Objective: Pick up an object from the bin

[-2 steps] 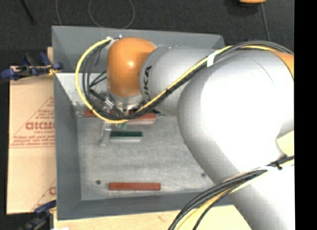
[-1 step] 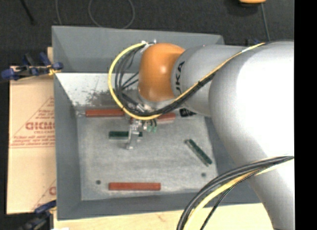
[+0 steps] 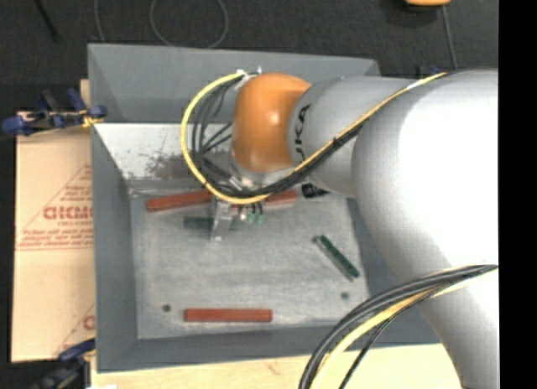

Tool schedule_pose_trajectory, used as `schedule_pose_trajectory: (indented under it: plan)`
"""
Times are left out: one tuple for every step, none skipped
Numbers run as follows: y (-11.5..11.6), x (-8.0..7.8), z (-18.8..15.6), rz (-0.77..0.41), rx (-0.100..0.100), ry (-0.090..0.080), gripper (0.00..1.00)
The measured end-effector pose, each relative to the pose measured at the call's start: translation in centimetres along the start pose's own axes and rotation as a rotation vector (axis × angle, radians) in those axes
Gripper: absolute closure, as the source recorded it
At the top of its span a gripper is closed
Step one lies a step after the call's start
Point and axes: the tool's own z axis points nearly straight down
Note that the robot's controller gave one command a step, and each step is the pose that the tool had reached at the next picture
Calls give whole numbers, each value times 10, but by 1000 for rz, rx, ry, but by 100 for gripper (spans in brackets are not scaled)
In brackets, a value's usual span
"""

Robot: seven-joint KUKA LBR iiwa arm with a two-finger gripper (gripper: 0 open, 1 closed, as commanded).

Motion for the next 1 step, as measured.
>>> schedule_pose_trajectory:
  plan:
    - [-14,27,-173,-16,-2,-6,100]
